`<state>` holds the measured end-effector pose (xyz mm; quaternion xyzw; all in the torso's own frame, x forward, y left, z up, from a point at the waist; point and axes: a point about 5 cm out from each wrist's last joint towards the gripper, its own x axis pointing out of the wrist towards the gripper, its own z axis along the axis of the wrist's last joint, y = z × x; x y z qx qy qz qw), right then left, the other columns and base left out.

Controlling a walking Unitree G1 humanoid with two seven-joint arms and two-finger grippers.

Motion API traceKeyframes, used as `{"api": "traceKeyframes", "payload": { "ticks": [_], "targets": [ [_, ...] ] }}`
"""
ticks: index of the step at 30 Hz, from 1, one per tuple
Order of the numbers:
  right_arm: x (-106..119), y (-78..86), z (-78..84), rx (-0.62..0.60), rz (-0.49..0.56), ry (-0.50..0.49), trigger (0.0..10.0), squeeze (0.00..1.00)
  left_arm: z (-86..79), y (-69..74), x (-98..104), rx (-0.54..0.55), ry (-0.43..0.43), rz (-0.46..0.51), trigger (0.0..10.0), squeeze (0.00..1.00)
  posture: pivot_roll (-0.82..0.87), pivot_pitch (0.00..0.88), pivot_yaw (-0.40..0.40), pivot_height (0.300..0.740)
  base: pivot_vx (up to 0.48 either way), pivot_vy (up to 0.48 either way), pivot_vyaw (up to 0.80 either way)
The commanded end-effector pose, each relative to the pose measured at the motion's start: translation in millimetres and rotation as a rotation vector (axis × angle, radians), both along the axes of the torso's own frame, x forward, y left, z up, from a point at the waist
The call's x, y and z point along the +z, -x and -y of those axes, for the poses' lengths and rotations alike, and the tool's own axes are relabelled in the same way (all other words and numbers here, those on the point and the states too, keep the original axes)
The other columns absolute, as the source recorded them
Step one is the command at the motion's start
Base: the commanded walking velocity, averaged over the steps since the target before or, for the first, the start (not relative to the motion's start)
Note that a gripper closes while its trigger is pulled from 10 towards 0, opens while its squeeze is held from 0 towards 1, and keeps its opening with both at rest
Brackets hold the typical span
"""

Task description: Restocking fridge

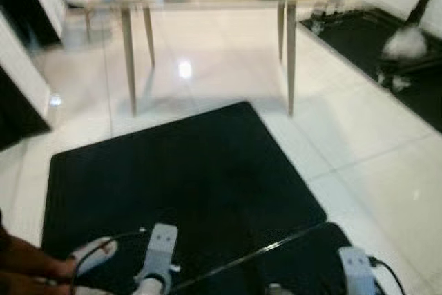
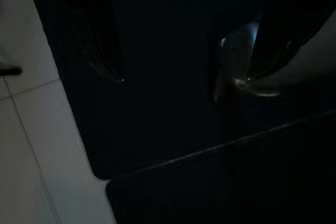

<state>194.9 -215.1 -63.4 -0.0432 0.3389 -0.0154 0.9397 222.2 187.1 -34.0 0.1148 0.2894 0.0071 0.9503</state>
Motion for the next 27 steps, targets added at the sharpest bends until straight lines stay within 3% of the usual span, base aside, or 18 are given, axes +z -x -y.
{"api": "traceKeyframes", "payload": {
  "ticks": [1, 19, 27],
  "targets": [
    [-1.2, 2.2, 0.6, -0.012, -0.006, -0.005, 10.0, 0.03, -2.5, 9.6, -7.0, 0.012, -0.001, -0.037, 10.0, 0.00, -0.12, 0.156, 0.007, 0.717, 0.435, 0.000, 0.00],
    [-0.8, 1.9, 1.7, -0.031, -0.002, -0.025, 10.0, 0.02, -1.2, 10.0, -7.2, 0.017, 0.003, -0.035, 10.0, 0.00, -0.11, 0.156, 0.003, 0.717, 0.437, 0.000, 0.00],
    [-1.0, 1.8, 3.1, -0.037, -0.011, -0.023, 10.0, 0.03, -0.6, 10.6, -7.8, 0.019, 0.005, -0.036, 10.0, 0.00, -0.11, 0.156, 0.000, 0.717, 0.443, 0.000, -0.79]
  ]
}}
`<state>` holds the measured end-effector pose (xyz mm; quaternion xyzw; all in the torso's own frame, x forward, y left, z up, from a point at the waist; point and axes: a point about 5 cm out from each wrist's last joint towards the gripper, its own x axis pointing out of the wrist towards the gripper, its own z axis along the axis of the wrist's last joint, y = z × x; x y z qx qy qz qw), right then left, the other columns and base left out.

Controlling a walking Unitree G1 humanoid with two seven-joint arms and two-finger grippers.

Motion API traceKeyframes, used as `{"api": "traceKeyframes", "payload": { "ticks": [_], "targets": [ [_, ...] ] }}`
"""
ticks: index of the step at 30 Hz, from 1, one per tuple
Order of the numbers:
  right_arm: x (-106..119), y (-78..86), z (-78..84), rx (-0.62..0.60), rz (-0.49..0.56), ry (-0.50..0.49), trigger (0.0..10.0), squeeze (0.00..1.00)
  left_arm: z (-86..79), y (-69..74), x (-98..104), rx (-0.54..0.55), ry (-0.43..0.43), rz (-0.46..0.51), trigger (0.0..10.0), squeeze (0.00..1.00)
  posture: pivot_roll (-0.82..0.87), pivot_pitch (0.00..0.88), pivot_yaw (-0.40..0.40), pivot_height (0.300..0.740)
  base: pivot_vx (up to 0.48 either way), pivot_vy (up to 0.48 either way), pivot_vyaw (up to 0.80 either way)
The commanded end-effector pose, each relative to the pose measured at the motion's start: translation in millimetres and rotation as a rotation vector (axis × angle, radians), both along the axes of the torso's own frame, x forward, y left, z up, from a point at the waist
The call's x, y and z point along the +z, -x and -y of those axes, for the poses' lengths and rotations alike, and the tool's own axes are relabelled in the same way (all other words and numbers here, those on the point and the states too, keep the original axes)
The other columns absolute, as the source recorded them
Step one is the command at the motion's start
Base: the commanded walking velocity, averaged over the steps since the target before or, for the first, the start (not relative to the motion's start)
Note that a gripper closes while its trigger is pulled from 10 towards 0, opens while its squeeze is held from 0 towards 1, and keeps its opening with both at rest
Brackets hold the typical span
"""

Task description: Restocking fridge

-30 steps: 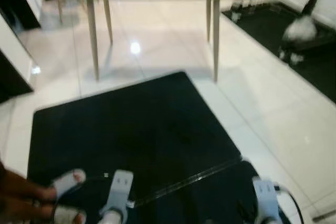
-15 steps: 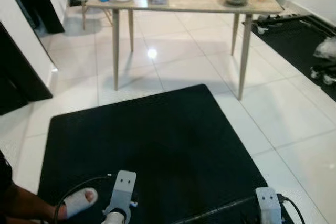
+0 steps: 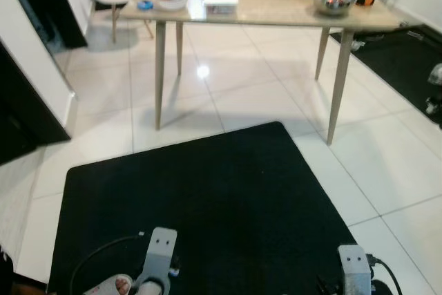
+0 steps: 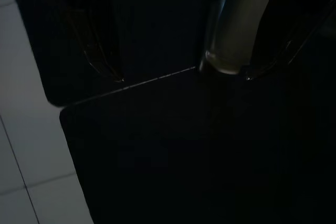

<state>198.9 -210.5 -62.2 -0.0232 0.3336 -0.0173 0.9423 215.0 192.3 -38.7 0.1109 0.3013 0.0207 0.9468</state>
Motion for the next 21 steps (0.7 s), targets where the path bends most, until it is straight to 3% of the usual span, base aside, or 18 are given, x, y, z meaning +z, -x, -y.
{"api": "traceKeyframes", "payload": {
  "ticks": [1, 10, 21],
  "targets": [
    [-2.2, 5.7, 7.7, -0.020, -0.024, 0.013, 10.0, 0.03, 4.6, 3.5, -3.1, -0.011, 0.007, -0.015, 10.0, 0.00, -0.11, 0.156, 0.000, 0.717, 0.442, 0.000, -0.80],
    [-1.5, 4.5, 8.3, -0.021, -0.022, 0.015, 10.0, 0.02, 4.8, 2.8, -3.0, -0.011, 0.007, -0.013, 10.0, 0.00, -0.11, 0.154, 0.001, 0.717, 0.441, 0.000, -0.66],
    [-0.9, 3.3, 8.2, -0.018, -0.019, 0.020, 10.0, 0.02, 4.9, 2.3, -2.6, -0.010, 0.007, -0.011, 10.0, 0.00, -0.11, 0.153, 0.002, 0.717, 0.443, 0.000, 0.00]
  ]
}}
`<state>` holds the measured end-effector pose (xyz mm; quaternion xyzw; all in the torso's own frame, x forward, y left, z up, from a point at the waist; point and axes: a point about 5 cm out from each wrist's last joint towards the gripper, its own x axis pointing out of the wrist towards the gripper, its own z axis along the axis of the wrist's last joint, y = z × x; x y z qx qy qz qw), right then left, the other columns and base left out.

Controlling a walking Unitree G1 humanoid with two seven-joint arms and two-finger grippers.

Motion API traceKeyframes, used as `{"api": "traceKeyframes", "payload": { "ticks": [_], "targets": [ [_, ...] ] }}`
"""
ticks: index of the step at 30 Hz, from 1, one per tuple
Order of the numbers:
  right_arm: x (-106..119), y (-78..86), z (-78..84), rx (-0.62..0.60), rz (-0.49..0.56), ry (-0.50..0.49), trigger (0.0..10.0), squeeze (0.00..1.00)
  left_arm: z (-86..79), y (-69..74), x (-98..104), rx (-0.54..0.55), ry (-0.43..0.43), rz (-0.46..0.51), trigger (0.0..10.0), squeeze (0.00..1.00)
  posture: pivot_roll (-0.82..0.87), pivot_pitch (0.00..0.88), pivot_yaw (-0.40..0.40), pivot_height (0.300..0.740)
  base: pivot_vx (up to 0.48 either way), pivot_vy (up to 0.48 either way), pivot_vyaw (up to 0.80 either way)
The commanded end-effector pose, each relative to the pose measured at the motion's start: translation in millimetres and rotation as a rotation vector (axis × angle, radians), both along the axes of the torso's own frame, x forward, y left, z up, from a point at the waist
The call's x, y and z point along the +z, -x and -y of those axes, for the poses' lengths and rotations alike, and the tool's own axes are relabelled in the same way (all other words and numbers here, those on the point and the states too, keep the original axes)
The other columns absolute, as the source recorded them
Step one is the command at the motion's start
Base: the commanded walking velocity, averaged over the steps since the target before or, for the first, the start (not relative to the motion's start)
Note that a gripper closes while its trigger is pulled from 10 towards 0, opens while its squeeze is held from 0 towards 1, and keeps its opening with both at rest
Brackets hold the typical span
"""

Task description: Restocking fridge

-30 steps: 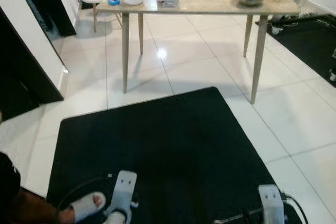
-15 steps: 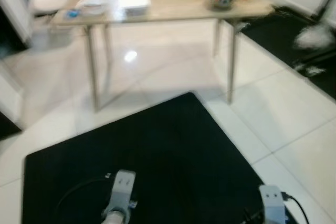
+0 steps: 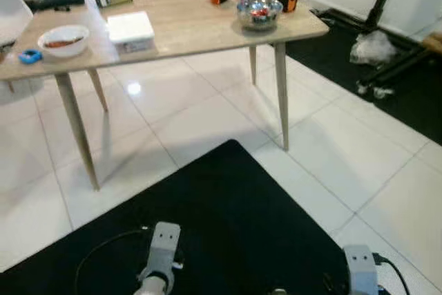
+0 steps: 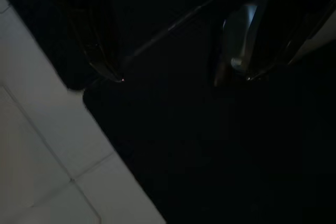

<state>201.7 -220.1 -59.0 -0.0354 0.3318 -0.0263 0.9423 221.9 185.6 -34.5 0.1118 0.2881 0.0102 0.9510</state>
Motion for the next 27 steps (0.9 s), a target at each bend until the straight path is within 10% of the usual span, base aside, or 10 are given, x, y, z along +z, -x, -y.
{"api": "traceKeyframes", "payload": {
  "ticks": [1, 27],
  "targets": [
    [-4.1, 6.2, -1.4, -0.009, -0.022, -0.009, 10.0, 0.02, -1.7, 9.2, -6.8, 0.014, 0.001, -0.036, 10.0, 0.00, -0.11, 0.153, 0.002, 0.717, 0.439, 0.000, 0.00],
    [-4.2, 5.3, -3.1, -0.003, -0.024, -0.010, 10.0, 0.04, -2.3, 9.1, -6.7, 0.019, 0.001, -0.034, 10.0, 0.00, -0.10, 0.151, 0.000, 0.717, 0.441, 0.000, 0.00]
  ]
}}
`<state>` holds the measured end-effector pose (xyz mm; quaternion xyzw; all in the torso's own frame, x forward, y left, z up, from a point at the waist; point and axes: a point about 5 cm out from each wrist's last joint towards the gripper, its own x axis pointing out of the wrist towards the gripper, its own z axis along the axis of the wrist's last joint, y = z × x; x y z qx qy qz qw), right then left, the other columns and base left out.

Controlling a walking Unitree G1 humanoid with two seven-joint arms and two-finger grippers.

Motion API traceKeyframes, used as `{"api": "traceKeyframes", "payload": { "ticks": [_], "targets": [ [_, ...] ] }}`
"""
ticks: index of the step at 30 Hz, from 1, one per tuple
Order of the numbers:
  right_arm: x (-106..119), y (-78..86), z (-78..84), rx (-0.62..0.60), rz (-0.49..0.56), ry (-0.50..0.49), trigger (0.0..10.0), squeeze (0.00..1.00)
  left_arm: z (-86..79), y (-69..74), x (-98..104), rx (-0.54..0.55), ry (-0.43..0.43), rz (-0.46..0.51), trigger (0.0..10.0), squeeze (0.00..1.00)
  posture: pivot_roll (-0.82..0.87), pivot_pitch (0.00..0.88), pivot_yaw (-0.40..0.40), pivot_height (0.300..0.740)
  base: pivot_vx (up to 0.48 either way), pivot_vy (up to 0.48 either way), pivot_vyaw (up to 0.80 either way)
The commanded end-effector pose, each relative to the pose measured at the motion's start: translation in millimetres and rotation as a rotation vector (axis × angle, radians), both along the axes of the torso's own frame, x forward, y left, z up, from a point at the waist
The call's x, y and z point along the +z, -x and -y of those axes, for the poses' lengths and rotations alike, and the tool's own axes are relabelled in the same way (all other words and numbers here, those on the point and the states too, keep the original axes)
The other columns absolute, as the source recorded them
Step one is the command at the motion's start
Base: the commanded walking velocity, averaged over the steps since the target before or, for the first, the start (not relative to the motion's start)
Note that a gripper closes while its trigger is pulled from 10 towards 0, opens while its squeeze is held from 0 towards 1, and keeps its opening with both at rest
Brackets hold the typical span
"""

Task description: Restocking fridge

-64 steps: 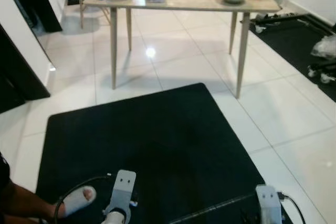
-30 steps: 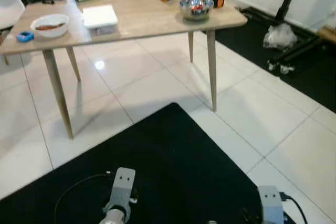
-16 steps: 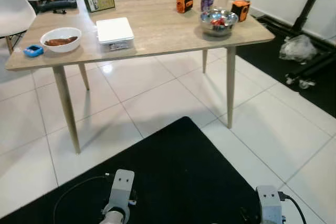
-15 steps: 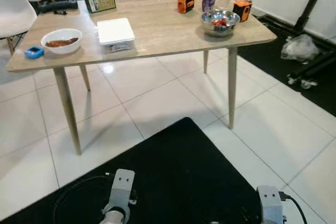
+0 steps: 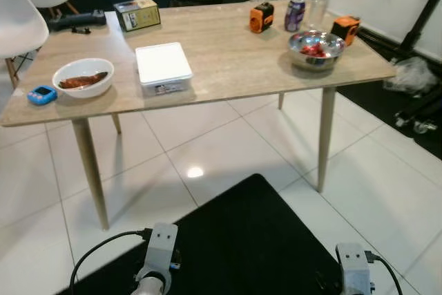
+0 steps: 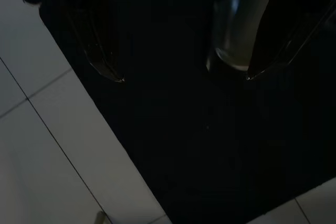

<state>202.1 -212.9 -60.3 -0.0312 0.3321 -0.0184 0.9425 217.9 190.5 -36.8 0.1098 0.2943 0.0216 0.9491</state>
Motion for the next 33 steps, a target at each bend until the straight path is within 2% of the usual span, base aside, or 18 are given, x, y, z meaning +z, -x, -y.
{"api": "traceKeyframes", "payload": {
  "ticks": [1, 26, 33],
  "targets": [
    [-2.9, 5.6, 4.1, -0.015, -0.024, 0.004, 10.0, 0.04, 2.5, 5.1, -4.5, -0.004, 0.005, -0.023, 10.0, 0.00, -0.10, 0.151, 0.000, 0.717, 0.439, 0.000, 0.00],
    [-1.7, 3.4, 5.1, -0.005, -0.024, 0.013, 10.0, 0.04, 2.0, 6.0, -5.4, -0.002, -0.008, -0.028, 10.0, 0.00, -0.09, 0.139, -0.006, 0.717, 0.429, 0.000, 0.00],
    [-1.1, 2.0, 4.8, -0.002, -0.021, 0.013, 10.0, 0.04, 1.6, 7.0, -5.7, 0.000, -0.008, -0.022, 10.0, 0.00, -0.09, 0.138, -0.006, 0.717, 0.000, 0.000, 0.00]
  ]
}}
